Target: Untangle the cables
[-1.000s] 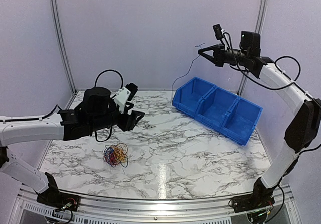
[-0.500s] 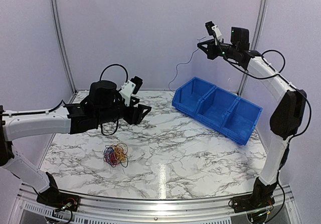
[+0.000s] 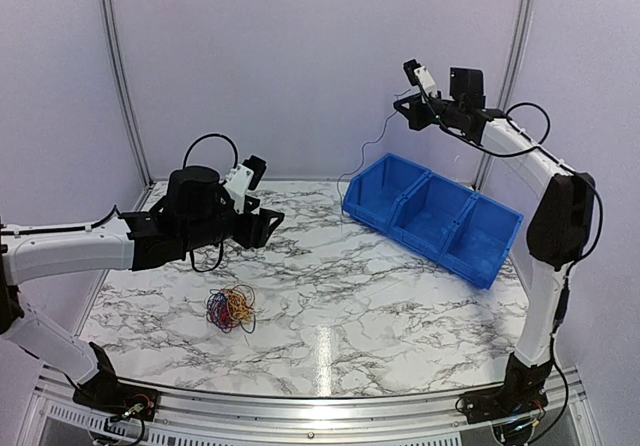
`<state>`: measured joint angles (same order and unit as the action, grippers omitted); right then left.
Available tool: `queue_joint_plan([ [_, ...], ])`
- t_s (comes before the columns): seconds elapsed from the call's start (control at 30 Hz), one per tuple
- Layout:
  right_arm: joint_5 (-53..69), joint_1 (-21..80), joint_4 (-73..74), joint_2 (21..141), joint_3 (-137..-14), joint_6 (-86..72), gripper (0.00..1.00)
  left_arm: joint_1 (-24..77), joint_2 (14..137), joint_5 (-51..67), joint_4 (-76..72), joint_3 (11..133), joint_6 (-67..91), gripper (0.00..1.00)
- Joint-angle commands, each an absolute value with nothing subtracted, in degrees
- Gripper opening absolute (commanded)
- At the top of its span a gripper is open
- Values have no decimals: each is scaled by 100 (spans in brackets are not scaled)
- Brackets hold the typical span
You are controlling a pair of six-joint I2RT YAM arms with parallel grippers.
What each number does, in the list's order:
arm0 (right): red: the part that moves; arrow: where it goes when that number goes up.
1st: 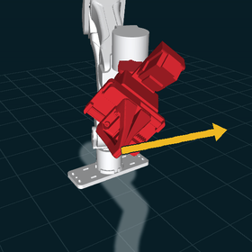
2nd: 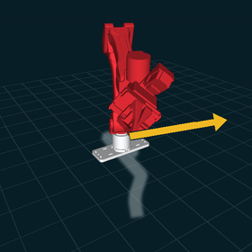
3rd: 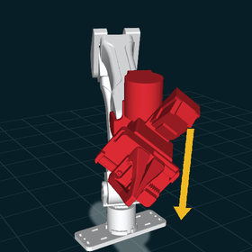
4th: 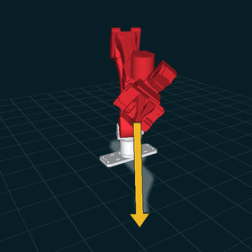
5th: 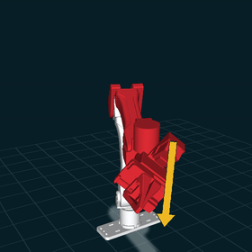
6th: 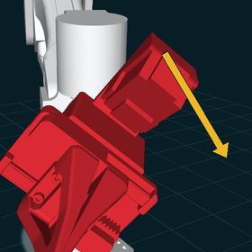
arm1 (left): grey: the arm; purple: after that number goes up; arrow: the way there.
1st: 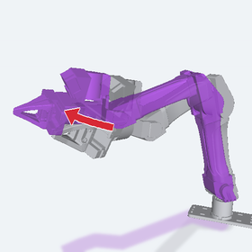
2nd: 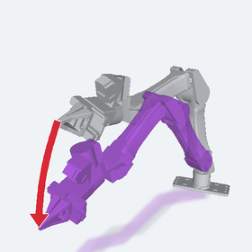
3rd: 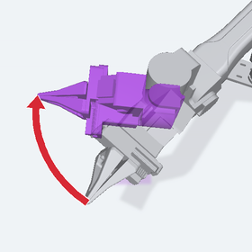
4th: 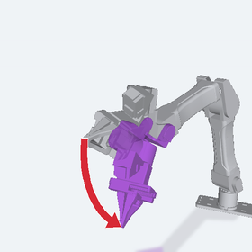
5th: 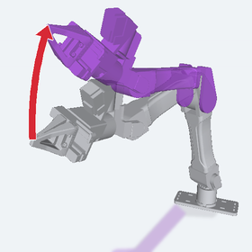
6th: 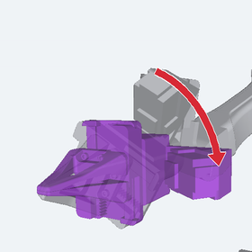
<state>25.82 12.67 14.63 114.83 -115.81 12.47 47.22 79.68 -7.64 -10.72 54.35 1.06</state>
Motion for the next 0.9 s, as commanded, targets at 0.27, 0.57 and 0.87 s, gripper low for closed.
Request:
queue_joint_plan([
  [0.27,2520,1220,1448,10914,-12421,1243,0,4578,7854,-864,-1360,5372,191,69],
  [0.57,1964,1177,1288,11045,-12049,1516,0,4579,7864,-788,-1371,5361,253,68],
  [0.87,1731,733,1082,11619,-11813,1537,0,4579,7824,-767,-1371,5335,237,69],
])
